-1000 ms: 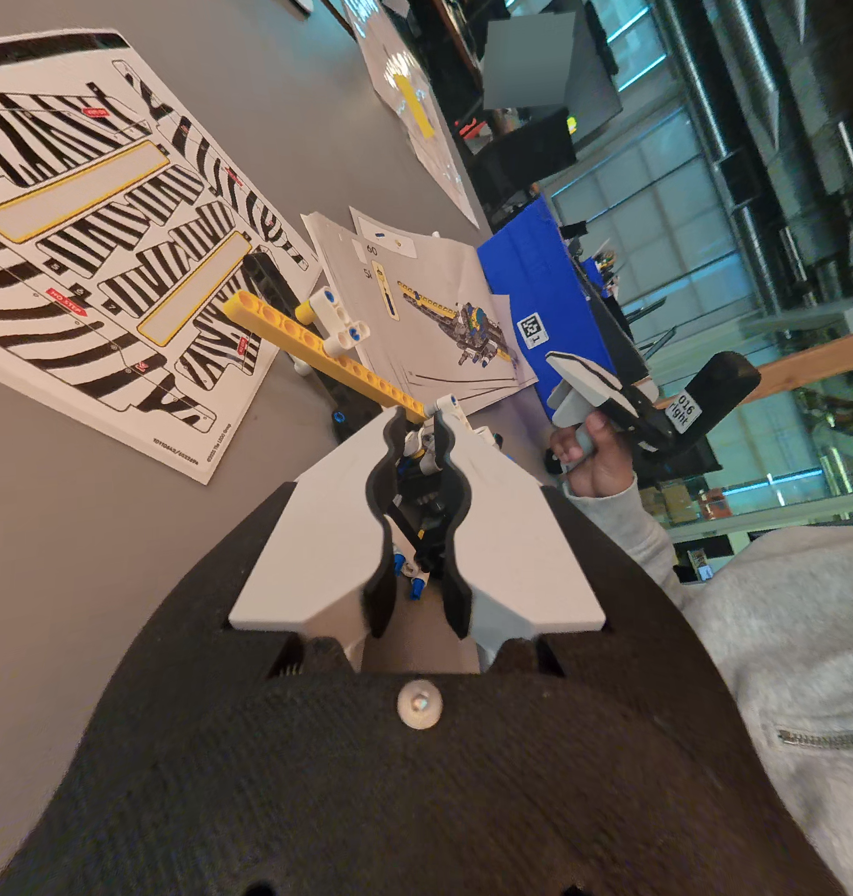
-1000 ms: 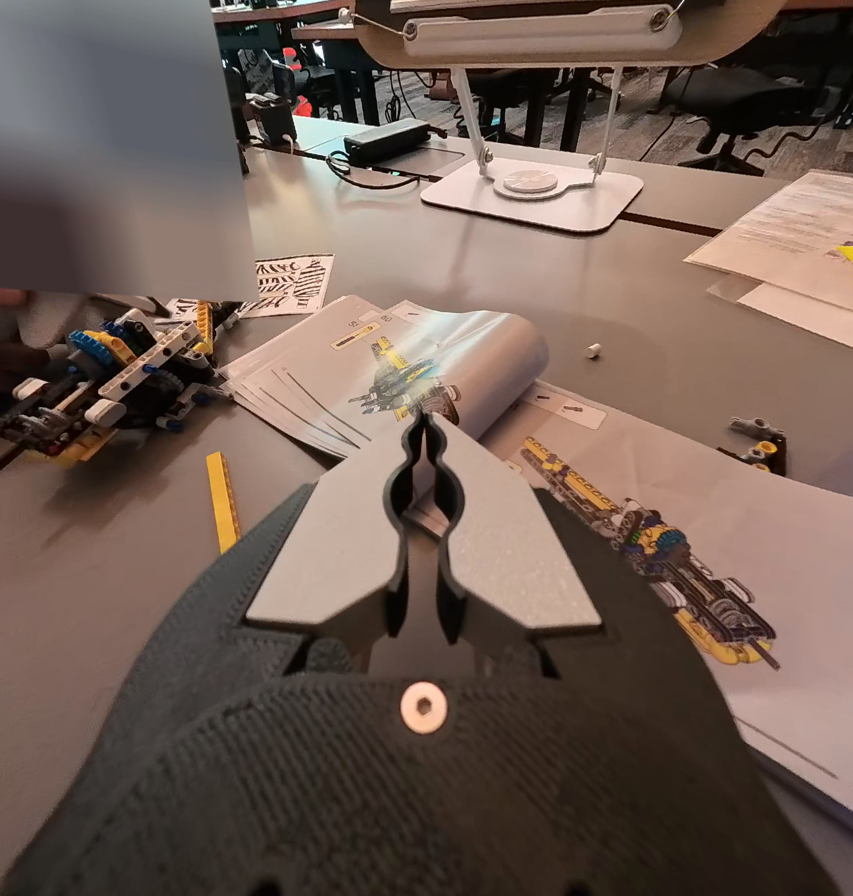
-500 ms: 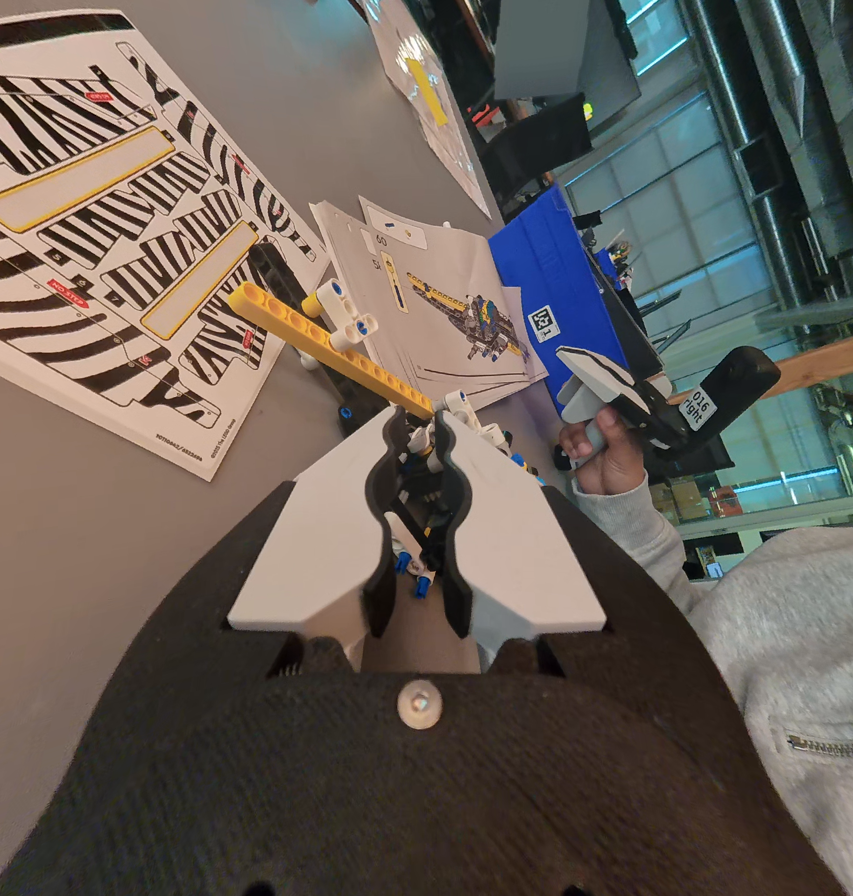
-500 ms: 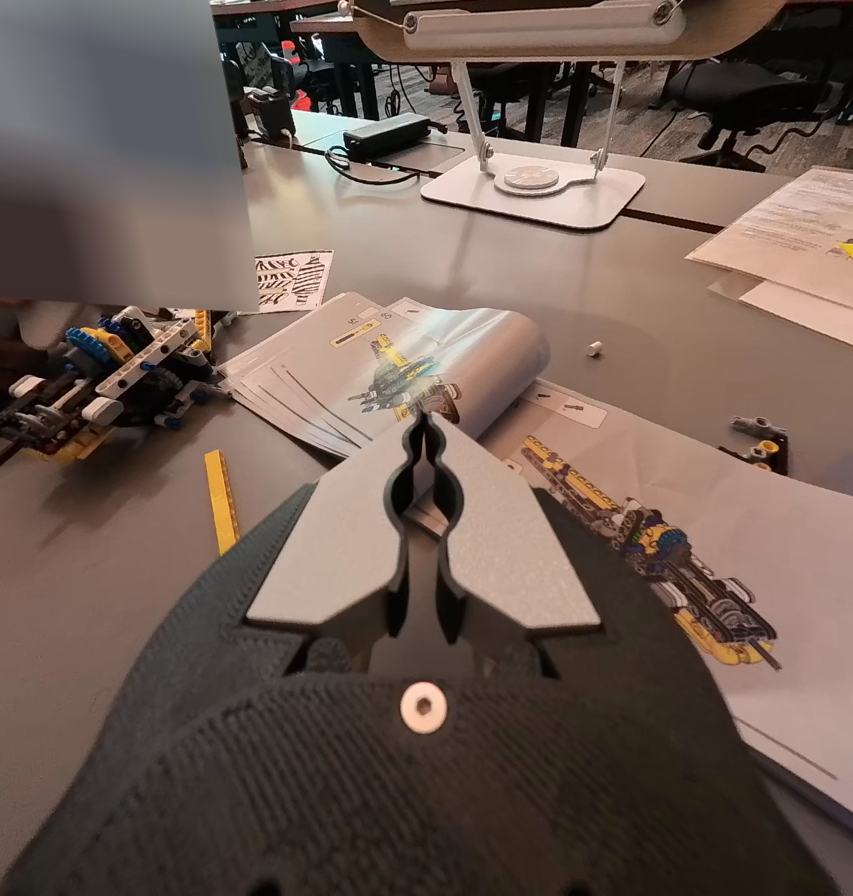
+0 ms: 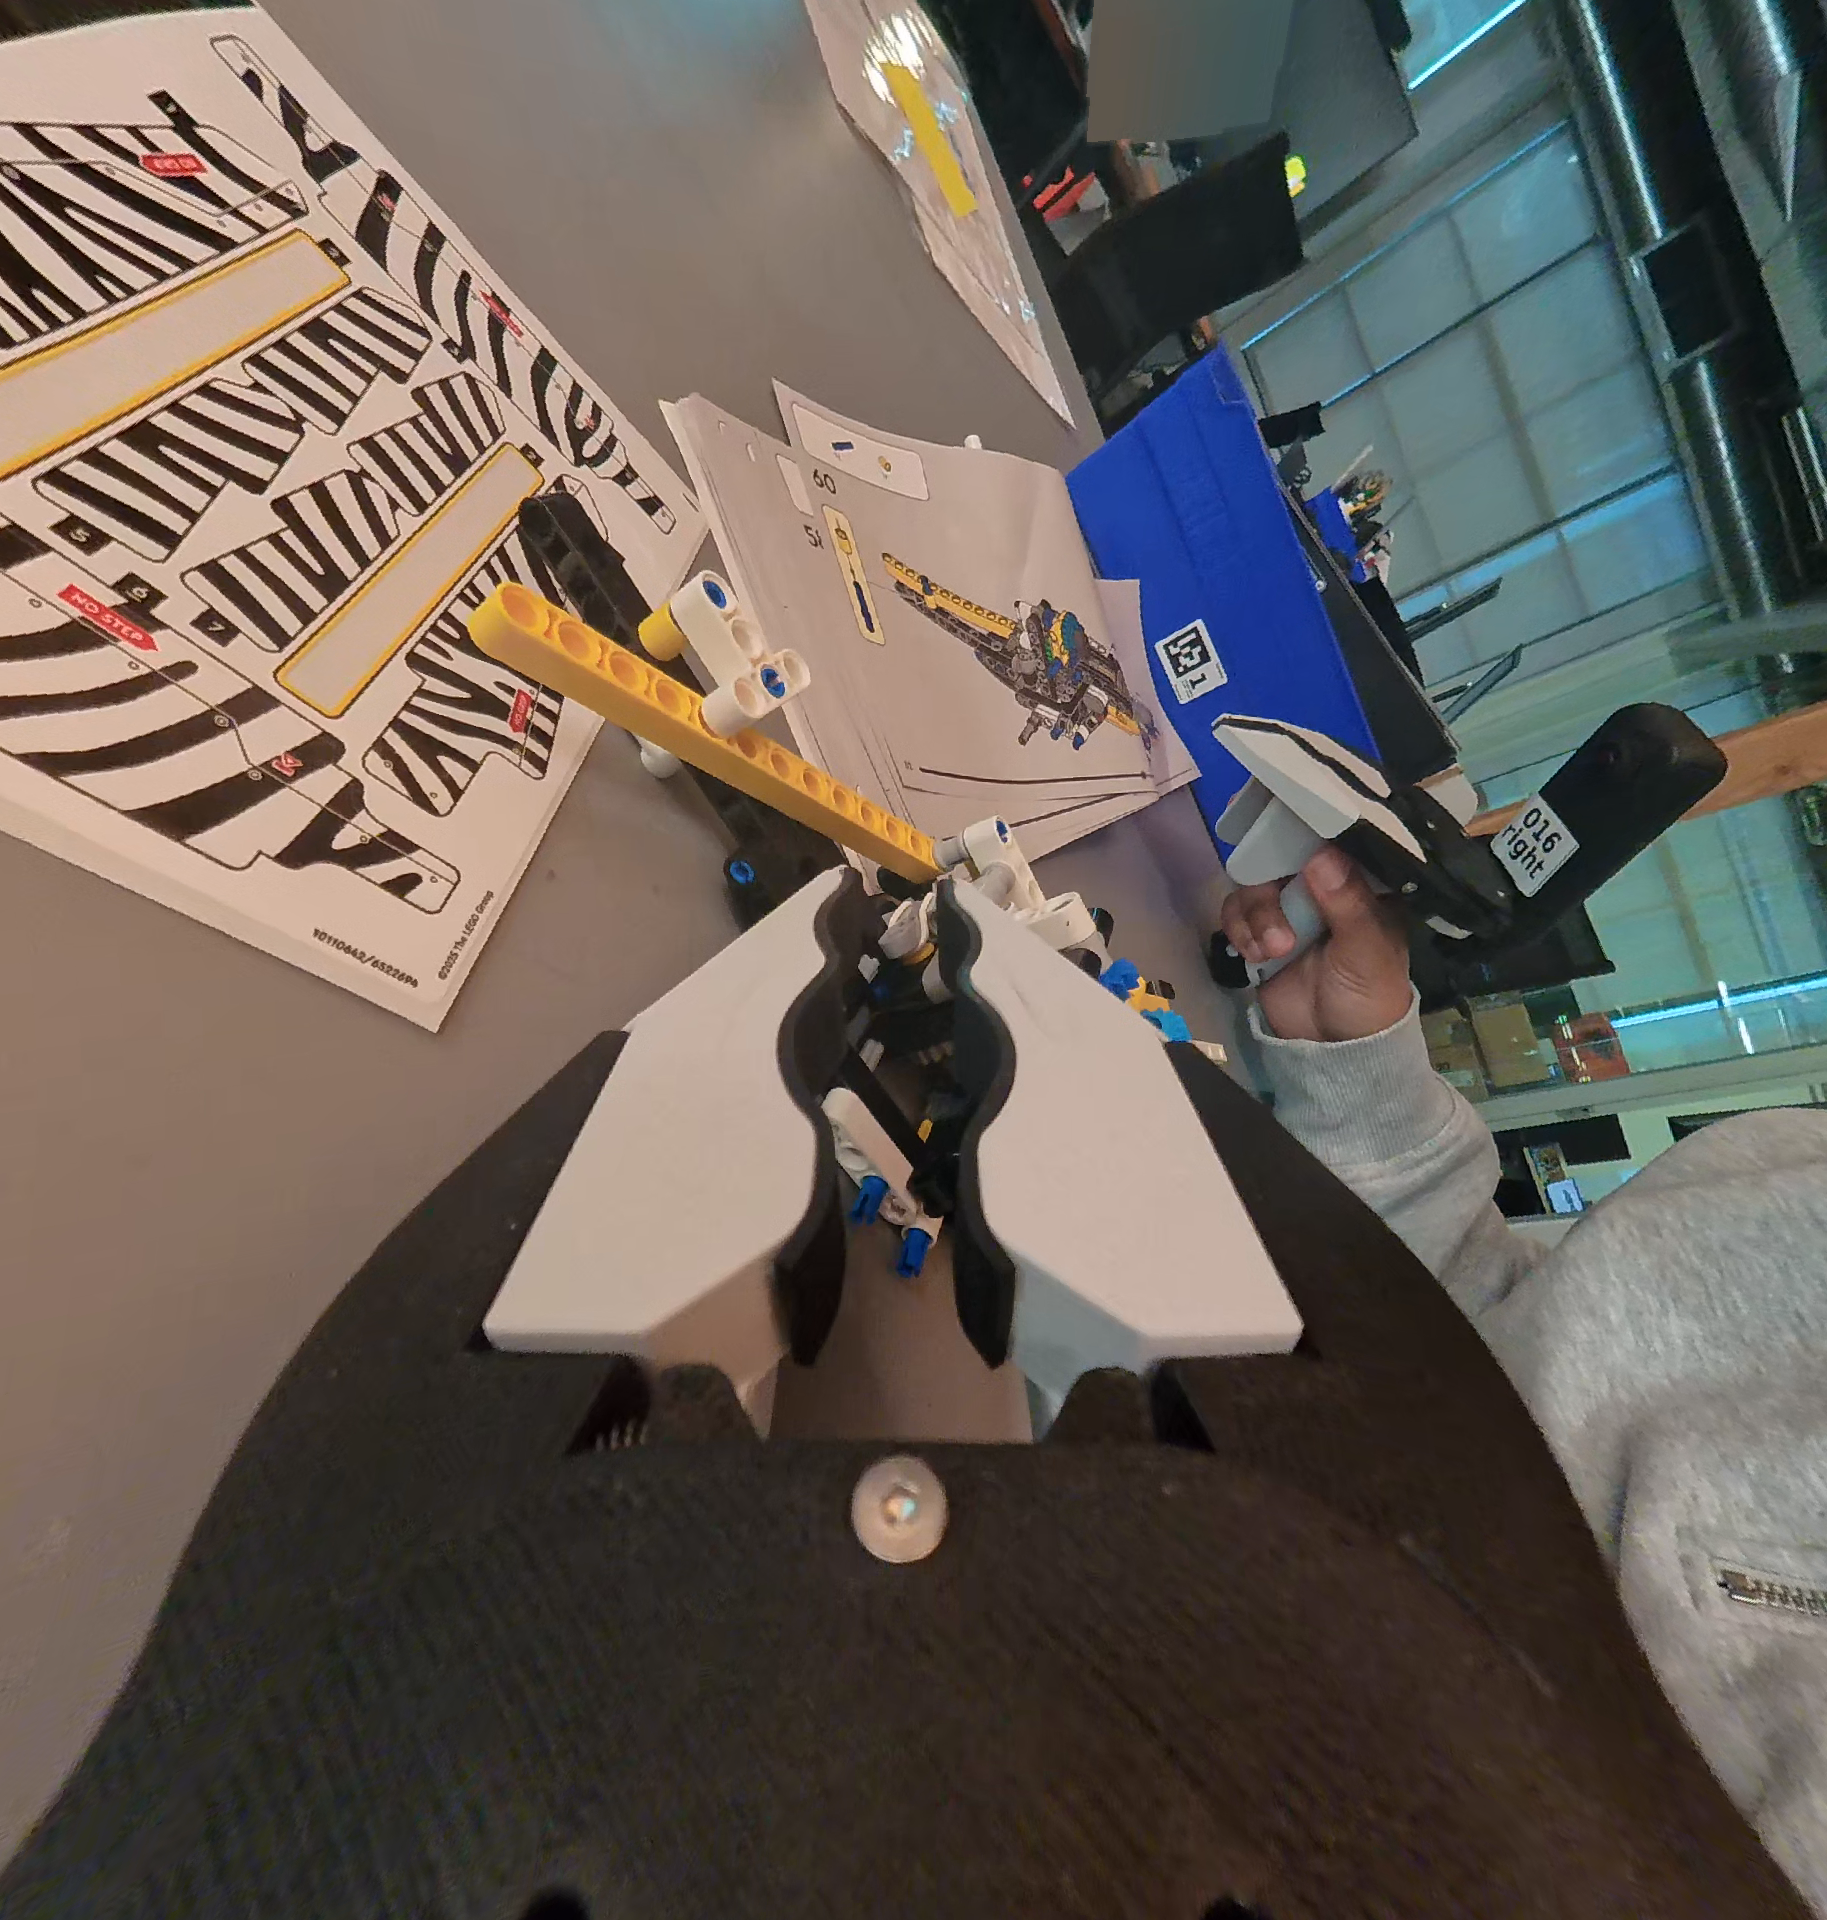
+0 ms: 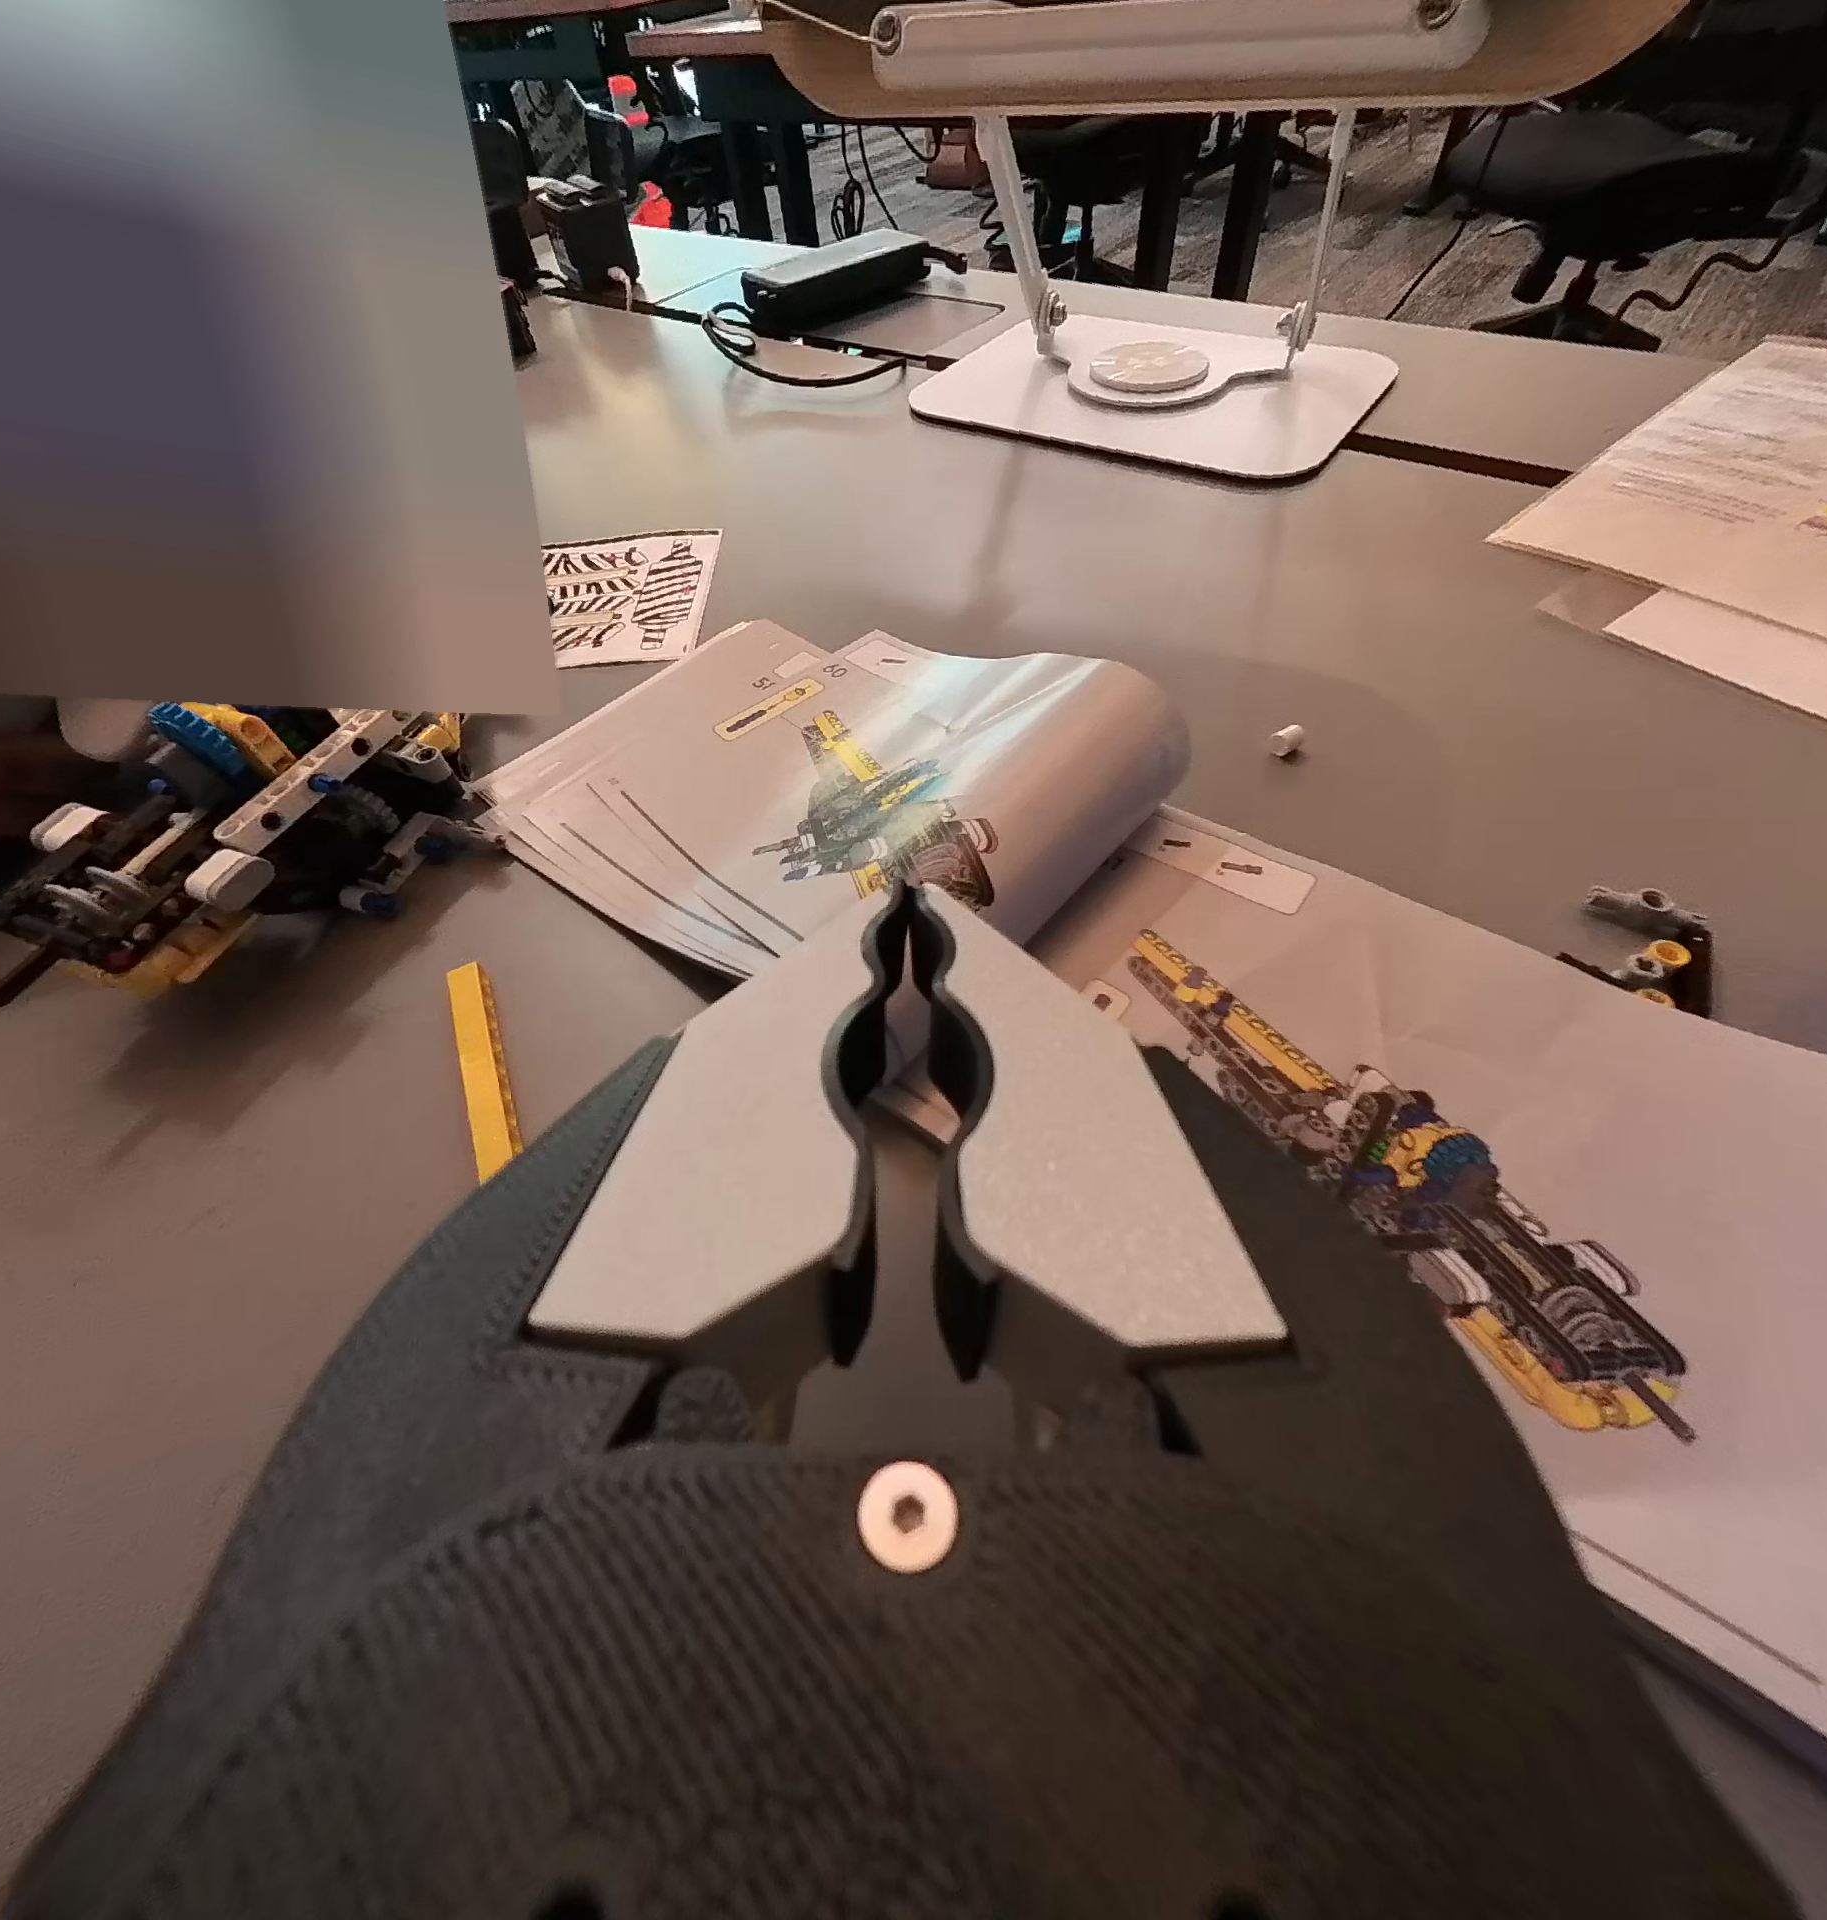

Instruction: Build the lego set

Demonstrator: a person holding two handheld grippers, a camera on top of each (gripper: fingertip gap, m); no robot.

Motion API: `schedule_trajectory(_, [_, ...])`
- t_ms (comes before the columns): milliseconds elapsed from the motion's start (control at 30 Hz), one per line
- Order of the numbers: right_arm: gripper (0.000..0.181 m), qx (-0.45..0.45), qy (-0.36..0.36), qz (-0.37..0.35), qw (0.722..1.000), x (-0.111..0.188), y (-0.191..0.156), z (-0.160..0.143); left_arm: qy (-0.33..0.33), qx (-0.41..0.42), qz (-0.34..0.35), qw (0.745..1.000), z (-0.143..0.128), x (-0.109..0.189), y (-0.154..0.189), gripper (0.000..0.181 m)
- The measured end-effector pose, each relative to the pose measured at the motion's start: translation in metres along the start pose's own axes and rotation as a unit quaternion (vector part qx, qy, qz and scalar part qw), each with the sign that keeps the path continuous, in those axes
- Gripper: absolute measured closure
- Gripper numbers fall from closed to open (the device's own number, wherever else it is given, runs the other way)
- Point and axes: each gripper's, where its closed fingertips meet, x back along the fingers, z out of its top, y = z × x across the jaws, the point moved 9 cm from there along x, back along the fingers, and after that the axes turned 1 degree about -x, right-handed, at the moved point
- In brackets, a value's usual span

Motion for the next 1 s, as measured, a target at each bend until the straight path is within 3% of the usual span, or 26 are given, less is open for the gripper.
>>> schedule_trajectory(700, [0.181,0.000,-0.001,0.000,1.000,-0.002,0.000,0.000,0.001,0.002,-0.001,1.000,0.000,0.000,0.000,0.171])
schedule_trajectory(900, [0.181,-0.002,0.000,0.000,1.000,-0.003,0.001,0.001,0.076,0.024,-0.004,0.997,0.008,0.011,-0.003,0.171])
schedule_trajectory(1000, [0.181,-0.003,0.001,0.000,1.000,-0.003,0.001,0.001,0.083,0.021,0.018,0.996,0.009,0.013,-0.006,0.171])
